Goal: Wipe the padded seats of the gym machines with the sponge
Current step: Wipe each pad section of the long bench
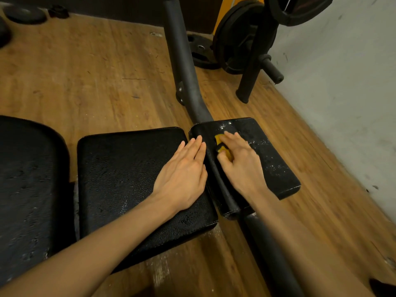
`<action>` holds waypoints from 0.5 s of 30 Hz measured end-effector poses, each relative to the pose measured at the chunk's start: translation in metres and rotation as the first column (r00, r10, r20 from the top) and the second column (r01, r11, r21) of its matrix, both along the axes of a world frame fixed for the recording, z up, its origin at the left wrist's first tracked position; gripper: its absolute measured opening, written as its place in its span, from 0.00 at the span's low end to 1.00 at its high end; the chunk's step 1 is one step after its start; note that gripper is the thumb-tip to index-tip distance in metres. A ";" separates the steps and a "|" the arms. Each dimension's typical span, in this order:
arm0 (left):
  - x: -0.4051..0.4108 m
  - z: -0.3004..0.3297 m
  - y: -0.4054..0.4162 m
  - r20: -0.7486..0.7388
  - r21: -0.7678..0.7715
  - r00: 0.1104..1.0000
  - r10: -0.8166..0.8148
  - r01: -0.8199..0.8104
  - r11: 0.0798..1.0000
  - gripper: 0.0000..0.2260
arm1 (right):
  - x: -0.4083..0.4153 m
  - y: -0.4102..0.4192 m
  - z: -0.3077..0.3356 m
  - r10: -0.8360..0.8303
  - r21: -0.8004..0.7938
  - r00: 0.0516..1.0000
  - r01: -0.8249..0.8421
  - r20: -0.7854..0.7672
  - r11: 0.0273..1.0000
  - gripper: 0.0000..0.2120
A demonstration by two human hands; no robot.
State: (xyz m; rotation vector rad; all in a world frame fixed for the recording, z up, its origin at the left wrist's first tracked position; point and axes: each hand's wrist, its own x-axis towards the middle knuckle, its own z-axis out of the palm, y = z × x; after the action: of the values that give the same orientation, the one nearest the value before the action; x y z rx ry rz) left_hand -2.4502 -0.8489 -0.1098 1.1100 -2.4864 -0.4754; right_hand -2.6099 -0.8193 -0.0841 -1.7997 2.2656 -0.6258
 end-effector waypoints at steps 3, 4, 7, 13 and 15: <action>0.000 0.000 0.000 0.011 0.001 1.000 0.003 -0.003 1.000 0.25 | 0.005 0.009 0.001 -0.021 -0.016 1.000 0.021 0.023 1.000 0.19; 0.000 0.000 0.001 0.010 0.005 1.000 -0.001 0.001 1.000 0.25 | 0.008 0.028 0.000 0.005 -0.020 1.000 -0.005 0.003 1.000 0.19; 0.000 -0.001 0.000 -0.007 0.007 1.000 0.002 -0.002 1.000 0.25 | 0.016 0.077 -0.005 0.077 -0.064 0.994 -0.082 -0.079 0.995 0.19; -0.002 0.000 0.001 0.008 -0.012 1.000 0.005 -0.005 1.000 0.25 | 0.014 -0.002 -0.011 0.081 -0.072 0.993 -0.087 -0.082 0.994 0.18; -0.002 0.001 0.001 0.014 -0.011 1.000 0.014 -0.014 1.000 0.25 | -0.001 -0.018 -0.010 0.110 -0.008 0.983 -0.112 -0.144 0.994 0.18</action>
State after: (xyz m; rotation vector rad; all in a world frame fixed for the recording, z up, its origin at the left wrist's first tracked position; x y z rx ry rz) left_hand -2.4517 -0.8480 -0.1090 1.1292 -2.4884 -0.4518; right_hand -2.6112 -0.8377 -0.0945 -2.0235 2.2338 -0.5110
